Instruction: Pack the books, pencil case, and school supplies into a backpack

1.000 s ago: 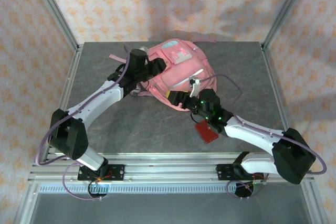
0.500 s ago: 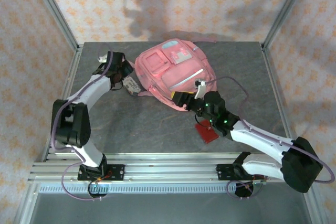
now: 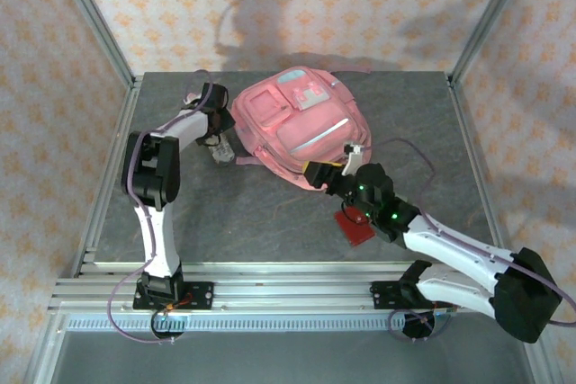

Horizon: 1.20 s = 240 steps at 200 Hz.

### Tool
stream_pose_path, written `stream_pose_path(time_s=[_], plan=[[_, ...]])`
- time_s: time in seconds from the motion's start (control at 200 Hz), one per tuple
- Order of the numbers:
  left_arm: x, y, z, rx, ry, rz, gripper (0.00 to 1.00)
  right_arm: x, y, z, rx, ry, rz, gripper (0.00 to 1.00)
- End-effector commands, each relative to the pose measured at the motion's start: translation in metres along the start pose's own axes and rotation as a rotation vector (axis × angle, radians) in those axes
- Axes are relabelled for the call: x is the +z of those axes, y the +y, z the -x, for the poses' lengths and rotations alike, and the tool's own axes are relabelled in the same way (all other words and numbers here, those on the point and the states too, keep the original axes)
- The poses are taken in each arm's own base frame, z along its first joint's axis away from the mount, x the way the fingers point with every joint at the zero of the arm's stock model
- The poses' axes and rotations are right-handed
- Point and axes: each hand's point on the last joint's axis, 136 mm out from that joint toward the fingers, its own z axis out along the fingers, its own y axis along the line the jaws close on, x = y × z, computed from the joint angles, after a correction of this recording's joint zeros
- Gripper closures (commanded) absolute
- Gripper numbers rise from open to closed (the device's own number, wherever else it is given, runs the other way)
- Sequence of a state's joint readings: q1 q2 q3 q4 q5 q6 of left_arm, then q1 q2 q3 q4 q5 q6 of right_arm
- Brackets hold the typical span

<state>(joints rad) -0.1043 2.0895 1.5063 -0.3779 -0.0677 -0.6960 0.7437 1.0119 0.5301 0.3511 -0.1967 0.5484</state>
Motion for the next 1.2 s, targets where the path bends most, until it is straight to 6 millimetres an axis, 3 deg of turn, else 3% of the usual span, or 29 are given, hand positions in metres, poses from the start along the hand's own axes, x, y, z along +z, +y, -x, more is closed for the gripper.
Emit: stream_pose_path(time_s=[0.0,0.18,0.245,0.275,0.41,0.561,0.671,0.861,1.056,1.196], plan=[[0.017,0.016,-0.019,0.005,0.061,0.071,0.20,-0.005,-0.006,0.004,-0.006,-0.029,-0.034,0.32],[0.029,0.026,-0.040,0.045,0.112,0.093,0.28,-0.004,-0.013,0.002,0.003,-0.035,-0.058,0.33],[0.028,0.026,-0.043,0.057,0.120,0.073,0.42,-0.004,-0.015,0.003,0.007,-0.041,-0.066,0.33],[0.027,0.025,-0.044,0.061,0.124,0.067,0.47,-0.004,-0.016,0.003,0.008,-0.044,-0.073,0.33],[0.012,0.023,-0.041,0.080,0.119,0.033,0.52,0.000,-0.018,0.000,0.012,-0.024,-0.091,0.32],[-0.034,0.002,-0.030,0.025,0.083,-0.140,0.58,0.013,-0.007,-0.010,0.013,0.047,-0.036,0.33],[-0.088,-0.025,-0.018,-0.019,0.035,-0.310,0.58,0.025,0.008,-0.017,0.024,0.092,0.045,0.33],[-0.161,-0.073,-0.021,-0.014,-0.009,-0.497,0.58,0.045,0.030,-0.020,0.038,0.127,0.142,0.33],[-0.209,-0.115,-0.036,-0.038,-0.028,-0.637,0.59,0.053,0.060,-0.015,0.079,0.117,0.277,0.29],[-0.231,-0.138,-0.054,-0.053,-0.009,-0.716,0.59,0.061,0.064,-0.008,0.103,0.084,0.291,0.27]])
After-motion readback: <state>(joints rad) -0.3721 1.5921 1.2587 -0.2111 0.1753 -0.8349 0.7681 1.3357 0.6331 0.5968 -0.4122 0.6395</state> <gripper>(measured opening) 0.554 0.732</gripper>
